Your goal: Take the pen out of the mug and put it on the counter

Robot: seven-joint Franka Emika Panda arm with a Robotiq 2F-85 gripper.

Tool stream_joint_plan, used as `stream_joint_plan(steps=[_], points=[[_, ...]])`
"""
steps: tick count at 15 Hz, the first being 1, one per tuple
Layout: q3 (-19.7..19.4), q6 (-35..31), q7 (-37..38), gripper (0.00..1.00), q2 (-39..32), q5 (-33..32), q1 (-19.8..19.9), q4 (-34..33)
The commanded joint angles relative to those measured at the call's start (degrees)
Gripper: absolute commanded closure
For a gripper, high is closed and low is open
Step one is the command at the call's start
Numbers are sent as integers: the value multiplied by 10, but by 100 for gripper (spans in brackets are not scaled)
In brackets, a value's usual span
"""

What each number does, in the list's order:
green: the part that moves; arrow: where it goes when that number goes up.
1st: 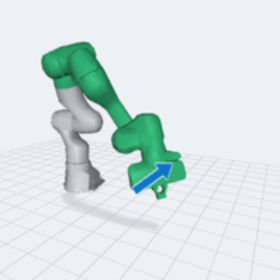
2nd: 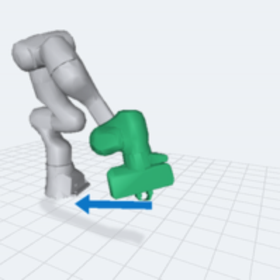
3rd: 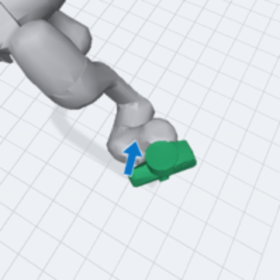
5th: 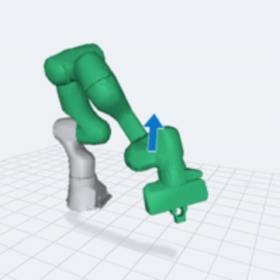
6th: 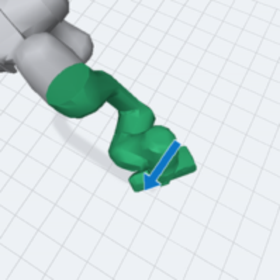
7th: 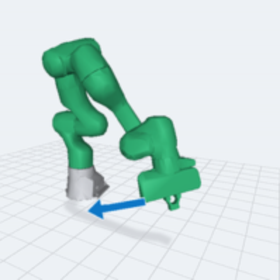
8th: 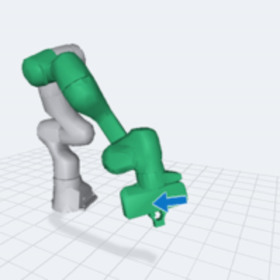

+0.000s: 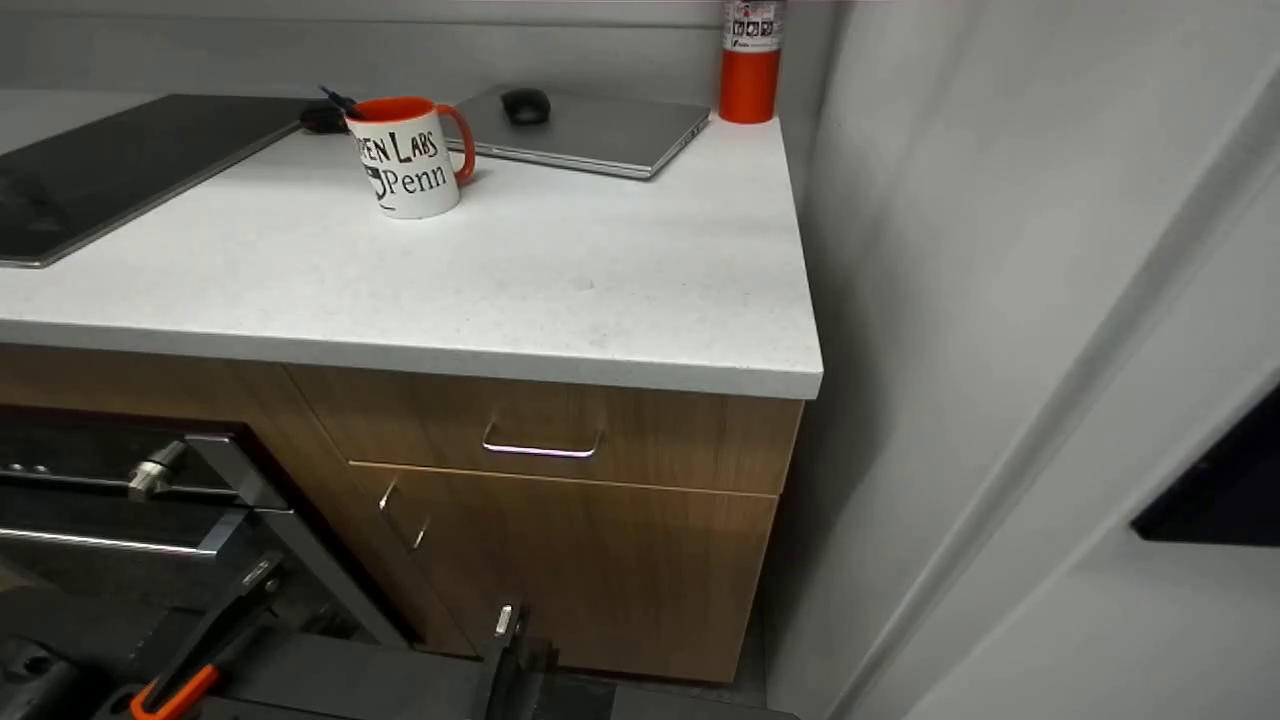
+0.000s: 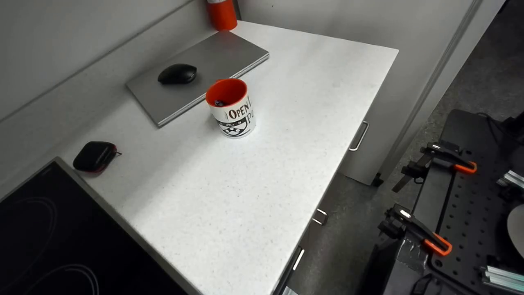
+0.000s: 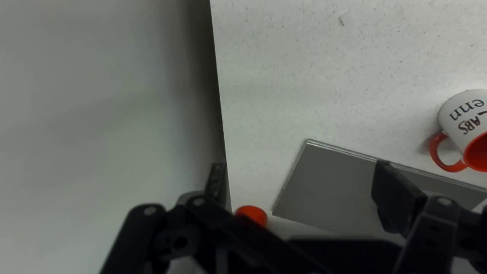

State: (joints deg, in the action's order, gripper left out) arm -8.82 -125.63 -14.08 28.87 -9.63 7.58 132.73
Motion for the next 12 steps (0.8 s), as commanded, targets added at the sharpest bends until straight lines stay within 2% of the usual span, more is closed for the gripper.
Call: stream_joint_plan(steps=[1, 2, 3, 12], points=[[15, -51, -25, 0, 84, -15, -17, 58], [20, -61, -24, 0, 96, -19, -17, 68], [13, -30, -12, 0, 50, -4, -15, 28], [13, -31, -12, 0, 53, -4, -16, 35]])
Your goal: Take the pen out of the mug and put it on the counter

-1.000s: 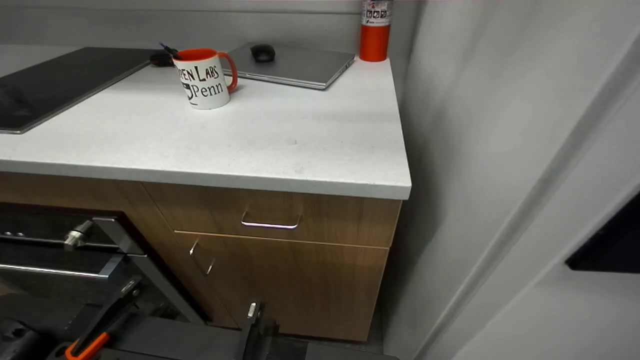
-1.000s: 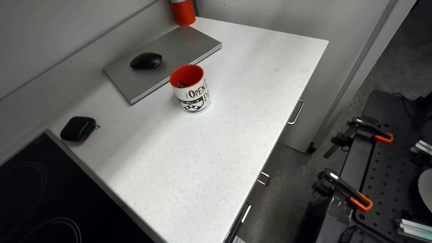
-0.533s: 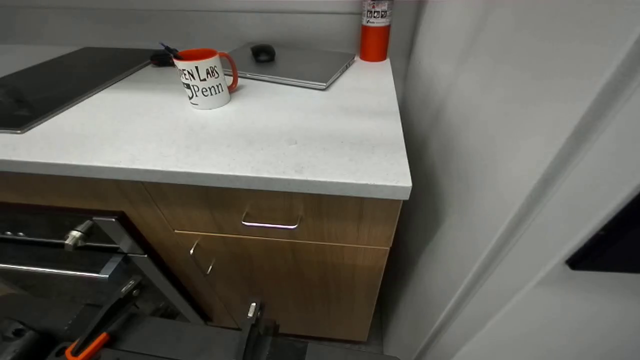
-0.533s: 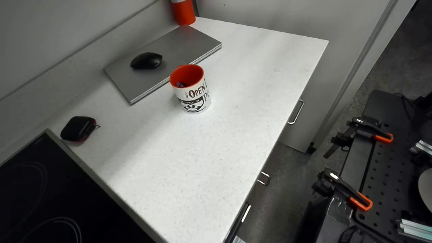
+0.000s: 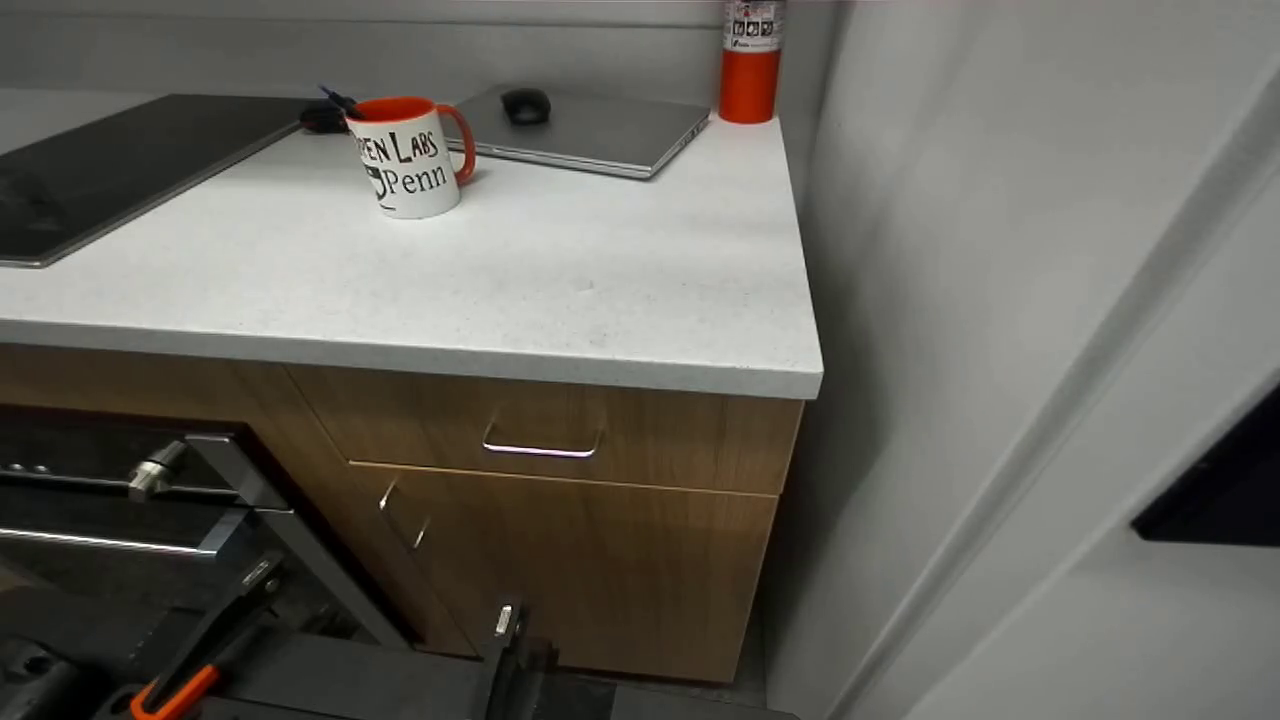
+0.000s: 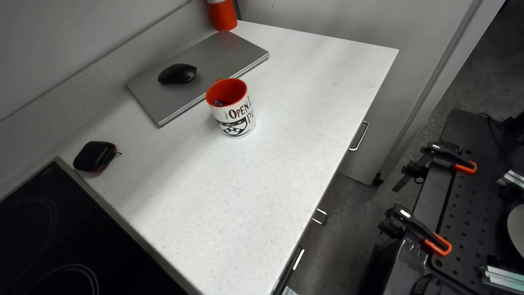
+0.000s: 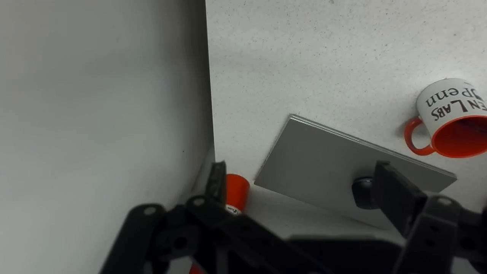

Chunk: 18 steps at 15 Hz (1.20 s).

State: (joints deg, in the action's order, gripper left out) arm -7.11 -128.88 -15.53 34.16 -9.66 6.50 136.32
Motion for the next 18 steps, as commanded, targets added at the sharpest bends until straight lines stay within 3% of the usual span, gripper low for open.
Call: stream_joint_plan(steps=[1, 17, 18], points=[[-4, 2, 3, 0, 0, -4, -6, -1], [-4, 2, 3, 0, -2, -4, -6, 3], [-14, 0, -5, 0, -6, 19, -18, 1]])
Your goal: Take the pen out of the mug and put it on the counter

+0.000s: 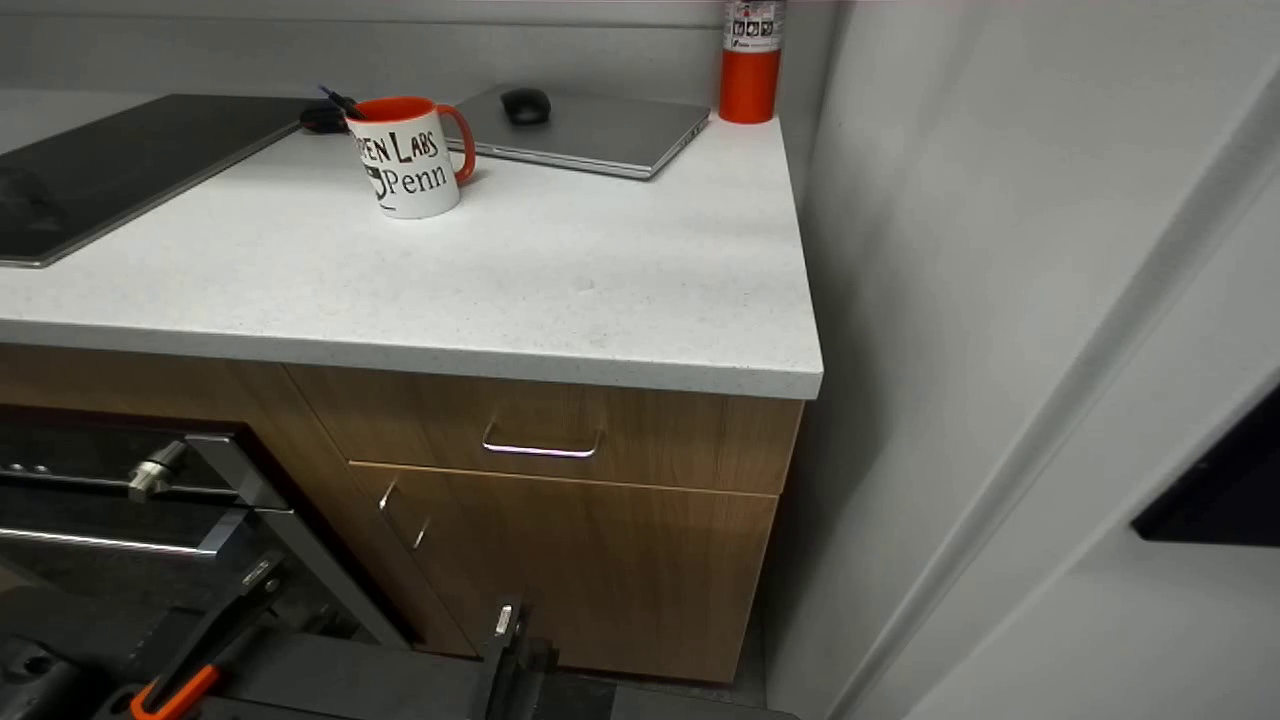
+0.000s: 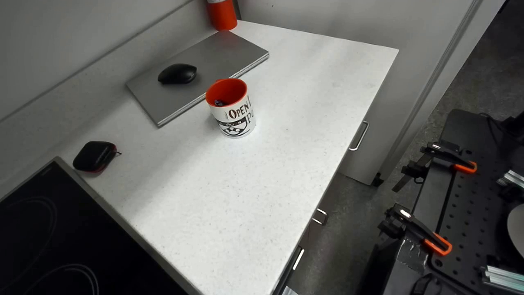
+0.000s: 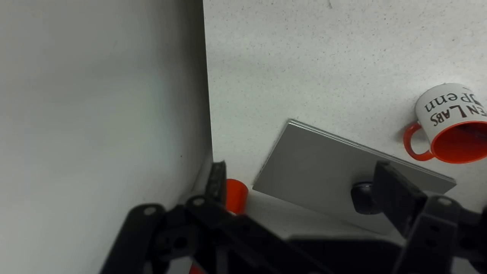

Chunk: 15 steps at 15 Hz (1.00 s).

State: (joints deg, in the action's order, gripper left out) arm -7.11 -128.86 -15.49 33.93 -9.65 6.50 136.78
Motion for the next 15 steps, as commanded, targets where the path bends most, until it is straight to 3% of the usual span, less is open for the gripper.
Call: stream_joint_plan(steps=[1, 9, 10, 11, 15], points=[[-17, -13, -3, 0, -12, 35, -26, -2], [-17, -73, -29, 0, -76, 192, -123, 33], [-17, -56, -32, 0, -78, 203, -128, 29], [-3, -55, -11, 0, -72, 175, -108, 31], [-3, -55, -14, 0, -81, 186, -115, 31]])
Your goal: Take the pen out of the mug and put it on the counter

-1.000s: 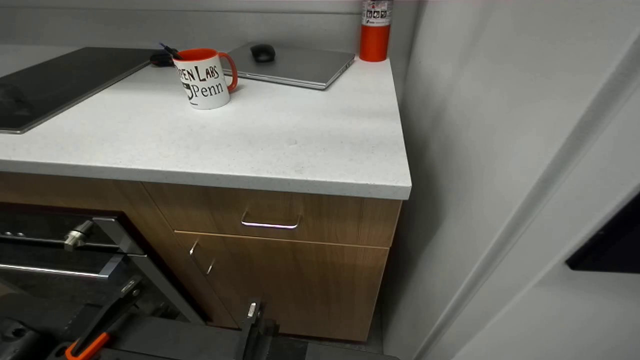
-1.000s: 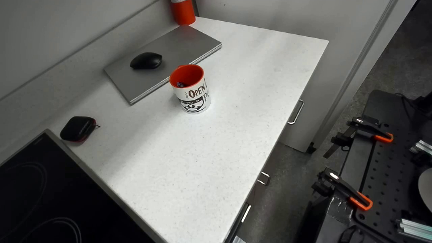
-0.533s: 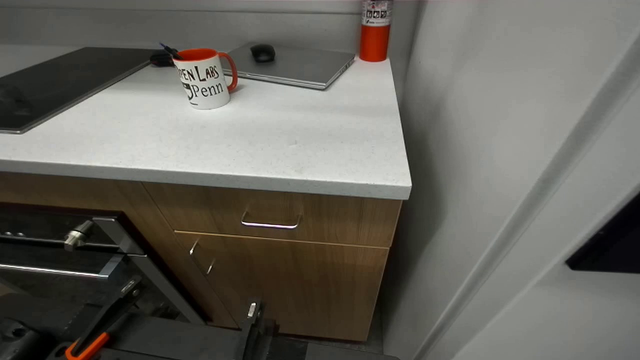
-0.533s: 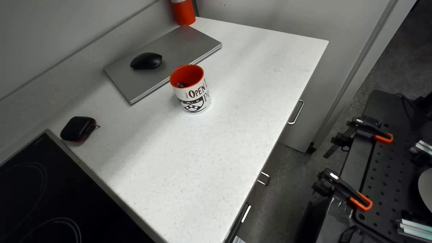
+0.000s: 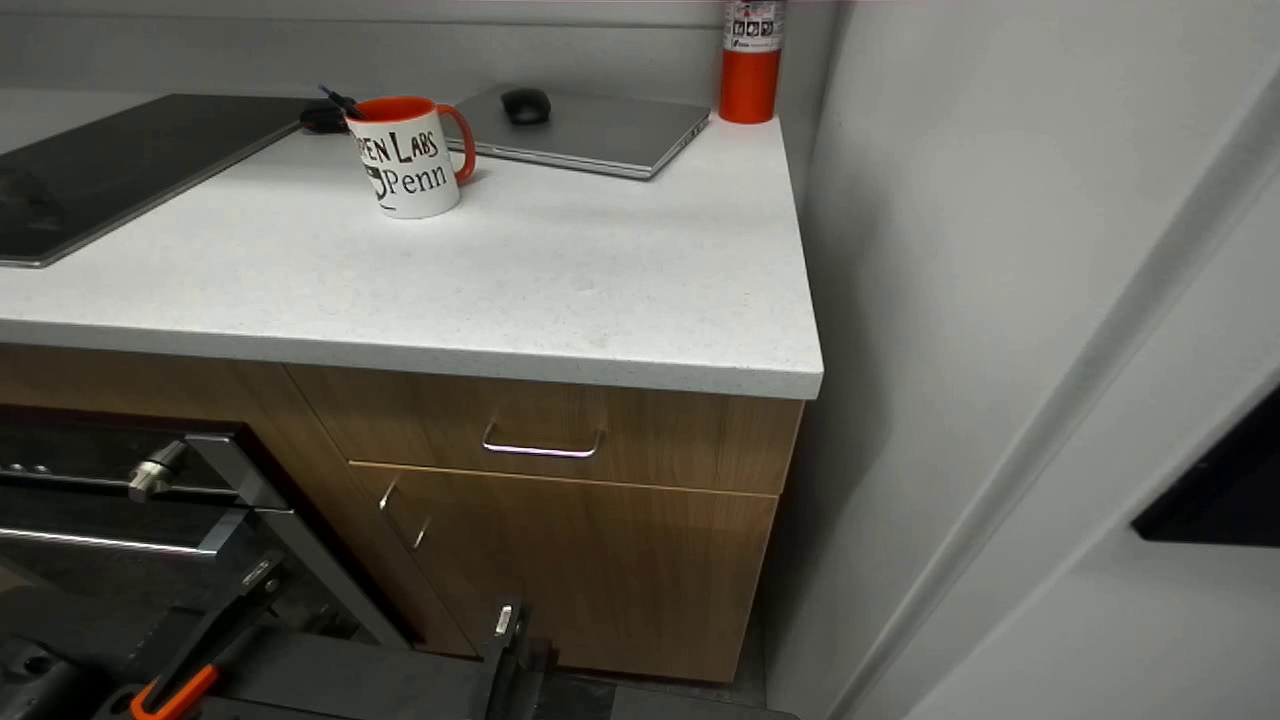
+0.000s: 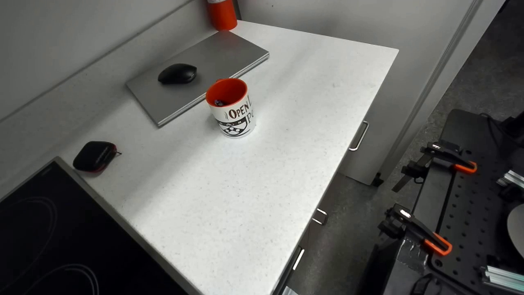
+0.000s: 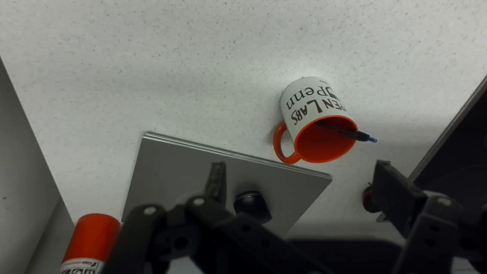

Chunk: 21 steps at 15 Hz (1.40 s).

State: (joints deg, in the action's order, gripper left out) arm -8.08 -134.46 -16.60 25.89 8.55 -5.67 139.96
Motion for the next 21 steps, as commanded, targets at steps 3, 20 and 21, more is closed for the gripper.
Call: stream_joint_plan(steps=[3, 20, 21], points=[[6, 1, -3, 0, 0, 4, 7, -1], [121, -112, 20, 0, -144, -30, -17, -14], [122, -112, 20, 0, -146, -31, -18, -16]])
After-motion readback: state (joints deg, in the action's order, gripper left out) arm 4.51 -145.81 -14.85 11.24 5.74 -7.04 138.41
